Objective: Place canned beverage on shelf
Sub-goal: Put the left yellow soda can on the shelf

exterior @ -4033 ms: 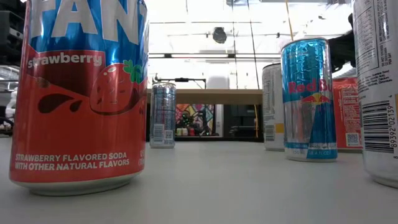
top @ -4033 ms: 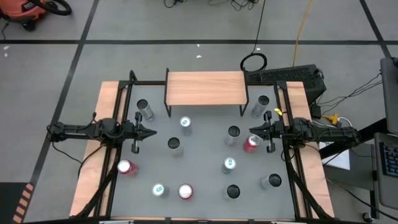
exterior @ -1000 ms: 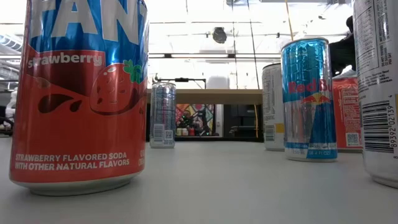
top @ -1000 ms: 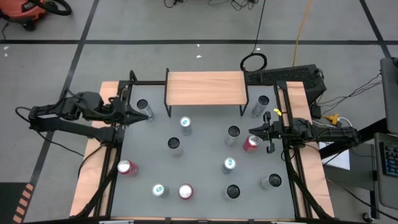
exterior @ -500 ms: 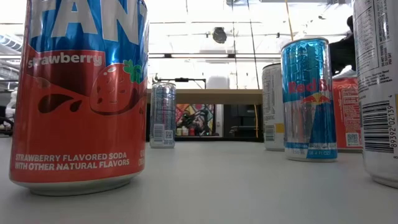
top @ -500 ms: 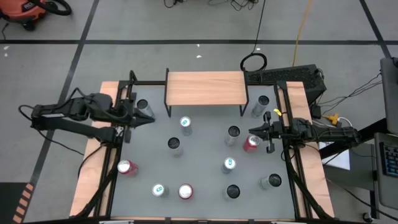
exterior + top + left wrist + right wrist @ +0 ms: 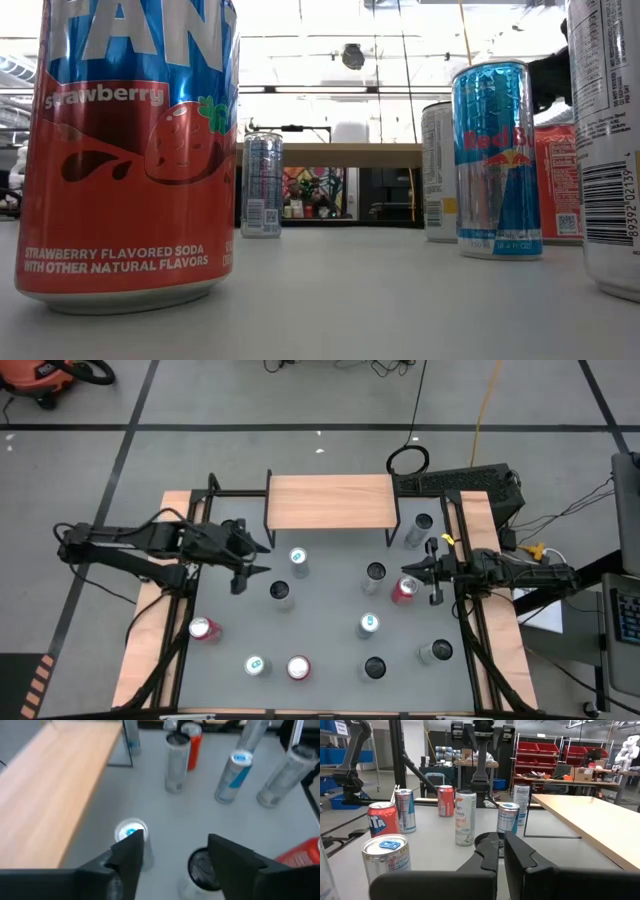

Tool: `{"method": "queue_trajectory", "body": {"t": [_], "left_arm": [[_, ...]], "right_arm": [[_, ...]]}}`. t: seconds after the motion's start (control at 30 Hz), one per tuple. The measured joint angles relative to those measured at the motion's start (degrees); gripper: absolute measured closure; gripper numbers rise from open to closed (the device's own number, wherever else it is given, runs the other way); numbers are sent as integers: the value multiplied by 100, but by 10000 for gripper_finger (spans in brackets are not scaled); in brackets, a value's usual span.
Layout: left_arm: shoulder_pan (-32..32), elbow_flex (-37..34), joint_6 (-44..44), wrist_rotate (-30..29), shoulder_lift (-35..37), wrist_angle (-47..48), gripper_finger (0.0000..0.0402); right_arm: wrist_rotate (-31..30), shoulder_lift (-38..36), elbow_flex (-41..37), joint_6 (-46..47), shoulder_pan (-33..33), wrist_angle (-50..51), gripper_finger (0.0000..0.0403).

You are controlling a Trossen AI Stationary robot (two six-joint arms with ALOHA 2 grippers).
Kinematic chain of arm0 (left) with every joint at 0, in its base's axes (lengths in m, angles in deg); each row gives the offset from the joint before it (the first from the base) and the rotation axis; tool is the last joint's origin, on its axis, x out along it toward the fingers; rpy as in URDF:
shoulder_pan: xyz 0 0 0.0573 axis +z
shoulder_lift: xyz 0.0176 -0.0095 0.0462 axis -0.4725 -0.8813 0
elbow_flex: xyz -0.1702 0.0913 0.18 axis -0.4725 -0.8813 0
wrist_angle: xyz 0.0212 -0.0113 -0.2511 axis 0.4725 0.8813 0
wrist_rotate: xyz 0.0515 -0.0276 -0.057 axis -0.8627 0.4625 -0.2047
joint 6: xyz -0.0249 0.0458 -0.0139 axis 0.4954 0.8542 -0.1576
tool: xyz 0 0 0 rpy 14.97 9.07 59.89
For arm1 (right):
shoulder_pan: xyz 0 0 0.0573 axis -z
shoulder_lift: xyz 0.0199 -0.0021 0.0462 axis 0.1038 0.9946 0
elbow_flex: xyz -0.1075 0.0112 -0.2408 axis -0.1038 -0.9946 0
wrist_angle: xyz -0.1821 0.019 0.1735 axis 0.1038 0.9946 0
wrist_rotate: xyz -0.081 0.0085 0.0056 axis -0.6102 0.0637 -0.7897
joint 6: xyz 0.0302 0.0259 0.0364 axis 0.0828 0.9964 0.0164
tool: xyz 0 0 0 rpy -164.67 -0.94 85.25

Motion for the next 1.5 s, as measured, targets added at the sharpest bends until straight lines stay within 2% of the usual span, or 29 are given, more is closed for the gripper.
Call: {"method": "queue_trajectory", "body": {"t": [0.2,0.37,0.5,0.63,0.97,1.5], "left_arm": [[-456,0,-145,2,-407,20,113],[-879,0,-509,-267,-665,21,93],[-1127,0,-623,-542,-814,19,91],[-1225,0,-706,-577,-1047,21,91],[-1242,0,-663,-575,-1647,21,91],[-1239,7,-662,-734,-2004,-5,91]], "right_arm": [[1,0,11,3,1,-2,403],[2,0,16,6,1,-2,403],[2,0,22,6,1,-2,403],[2,0,22,8,0,-2,403],[4,0,28,8,0,0,403],[4,0,31,8,0,42,403]]}}
